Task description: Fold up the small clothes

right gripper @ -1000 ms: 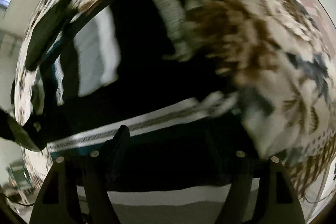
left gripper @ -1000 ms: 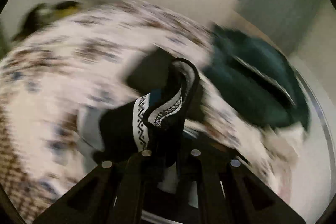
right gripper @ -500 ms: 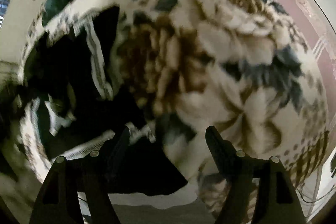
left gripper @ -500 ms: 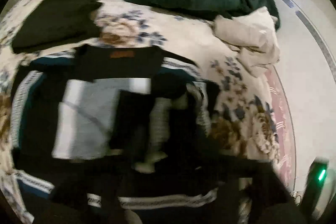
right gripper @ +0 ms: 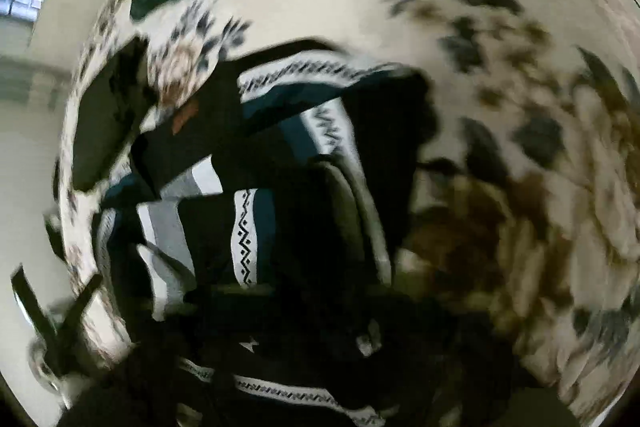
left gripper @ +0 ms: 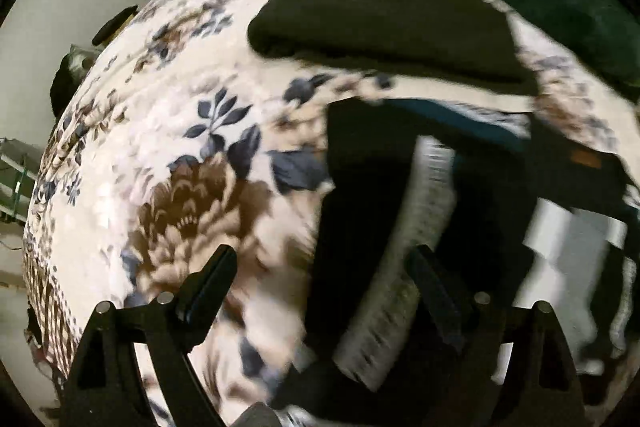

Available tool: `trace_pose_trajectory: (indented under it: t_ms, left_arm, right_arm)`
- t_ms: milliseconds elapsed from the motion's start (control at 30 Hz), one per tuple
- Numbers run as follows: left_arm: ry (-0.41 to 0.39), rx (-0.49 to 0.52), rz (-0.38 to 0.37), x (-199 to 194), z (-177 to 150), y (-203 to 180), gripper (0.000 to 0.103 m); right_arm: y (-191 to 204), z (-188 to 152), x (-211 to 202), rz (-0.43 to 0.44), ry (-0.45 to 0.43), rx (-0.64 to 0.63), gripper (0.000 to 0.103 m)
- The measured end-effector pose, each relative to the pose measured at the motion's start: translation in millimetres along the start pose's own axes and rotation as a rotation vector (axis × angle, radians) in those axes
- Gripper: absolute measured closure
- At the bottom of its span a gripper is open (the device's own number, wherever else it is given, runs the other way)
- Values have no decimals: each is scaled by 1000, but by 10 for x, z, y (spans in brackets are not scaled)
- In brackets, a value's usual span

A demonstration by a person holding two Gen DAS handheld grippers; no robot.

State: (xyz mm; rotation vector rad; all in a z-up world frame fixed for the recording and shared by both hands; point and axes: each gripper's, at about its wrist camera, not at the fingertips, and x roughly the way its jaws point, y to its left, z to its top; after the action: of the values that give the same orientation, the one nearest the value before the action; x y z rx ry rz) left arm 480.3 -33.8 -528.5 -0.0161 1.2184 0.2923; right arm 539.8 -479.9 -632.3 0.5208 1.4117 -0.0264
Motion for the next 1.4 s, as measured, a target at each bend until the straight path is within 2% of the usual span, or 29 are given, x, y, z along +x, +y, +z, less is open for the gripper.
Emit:
trace_pose_trajectory:
  t_ms: [67,133,167,300,333,367,400,433,500,567,633,700,833,933,1033,1067,1100,1233,1300,1333,1400]
  left_arm:
    - [63,-68,-34,281,82,140,12]
    - [99,-104,-76,462,121,228,7]
    - [102,-111,-88,492,123,247,2]
    - [84,-78,-112,405,84,249,2]
    - [70,-50,-106,314,61,252,2]
    - [55,-23,-105,210,32,252,2]
    - [37,-4,-103,107,7,264,2]
    - [0,18,-100,-79,-65,265,2]
    - [-42,46,-111,-362,-214,252,2]
    - [-61,55,-127,-595,-367,200,2]
    - [-48,60,-167,-819,-577,48,2]
    - [1,65,-205,-926,-805,-136,2]
    - [128,84,-264,-1251,-1599,-813,2]
    - [200,97,-261,-1495,-2177,-1291,2]
    - [261,96,-266,-1636,-2693,-1743,2]
    - [286,97,-270,-1632,-2840,-1887,2]
    - [312,105,-275,-1623,-2994,-2054,2]
    - [345,201,-242,-1506,-3427,-2648,2]
    - [359,257,-202,-1381,-3511,-2819,2]
    - [358,279,-165,-1306,-3528,-2879,2]
    - [342,267,-127,-1193,-3524,-2901,4]
  right_arm:
    - [67,38,-104,-42,-92,-34,100]
    - [43,84,-172,-95,-130,-62,100]
    - [4,119,-140,-105,-114,-64,100]
    - [-75,192,15,-170,-55,-96,98]
    - [-78,191,15,-160,-31,-98,92]
    - [-67,168,-17,-162,-9,-95,75]
    - [-66,129,-108,-144,-12,-91,66]
    - [-66,66,-263,-119,-25,-88,62]
    - [-108,-49,-478,-87,-22,-70,39]
    - [-210,-173,-693,-35,0,-44,33]
    - [-347,-289,-872,7,36,-39,32]
    - [-471,-382,-983,23,62,-53,32]
    - [-802,-408,-1146,67,153,-102,32]
    - [-1035,-315,-1252,114,210,-165,34]
    - [-1186,-180,-1298,102,236,-257,49]
    - [-1231,-133,-1306,100,233,-275,59]
    - [-1268,-82,-1310,94,225,-292,61]
    - [-1333,276,-1117,140,236,-318,59]
    - [-1252,462,-895,184,269,-310,38]
    - [-1193,555,-763,220,279,-311,34]
    - [-1090,687,-504,259,281,-304,33]
